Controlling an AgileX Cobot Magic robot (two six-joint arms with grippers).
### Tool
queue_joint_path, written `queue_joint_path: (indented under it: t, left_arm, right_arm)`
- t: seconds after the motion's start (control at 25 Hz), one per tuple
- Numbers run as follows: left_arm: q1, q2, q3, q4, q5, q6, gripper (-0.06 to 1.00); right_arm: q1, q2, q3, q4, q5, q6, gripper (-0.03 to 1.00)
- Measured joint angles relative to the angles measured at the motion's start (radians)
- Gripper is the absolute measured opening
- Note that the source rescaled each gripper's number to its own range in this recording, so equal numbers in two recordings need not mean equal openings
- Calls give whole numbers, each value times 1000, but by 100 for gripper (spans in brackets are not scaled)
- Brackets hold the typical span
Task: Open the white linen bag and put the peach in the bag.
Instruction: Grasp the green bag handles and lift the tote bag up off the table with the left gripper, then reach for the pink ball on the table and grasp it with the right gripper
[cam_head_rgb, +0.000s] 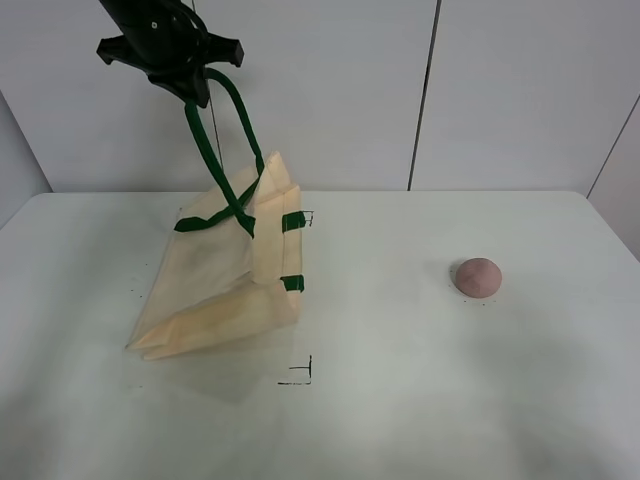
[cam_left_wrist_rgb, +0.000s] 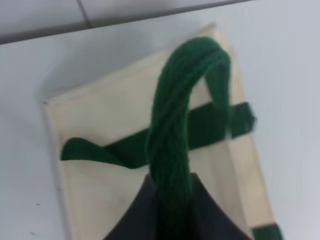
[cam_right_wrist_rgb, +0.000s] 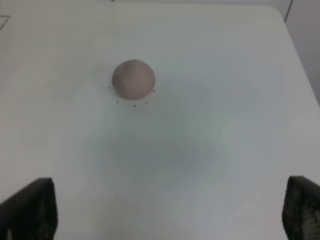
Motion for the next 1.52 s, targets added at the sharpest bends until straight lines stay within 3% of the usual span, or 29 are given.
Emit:
queue_joint_path:
  t: [0.2,0.48,0.68,0.92,1.16,1.52]
  left_arm:
    - [0,-49,8,-30,1,17,0]
    - [0,-104,10,-32,1,19,0]
    - [0,-107,10,-37,1,19,0]
    - [0,-116,10,-40,1,20,0]
    - [0,-116,11,-41,1,20,0]
    - [0,-116,11,-41,1,20,0]
  right_arm:
    - [0,149,-15,2,-15,0,100]
    - [0,685,-162,9,-160,-14,100]
    - [0,1124,-342,13,-254,-51,100]
    - [13,1581,-630,71,-259,-113,100]
    - [60,1863,-800,88,-271,-118,100]
    - [63,2092,-812,88,-460,-85,100]
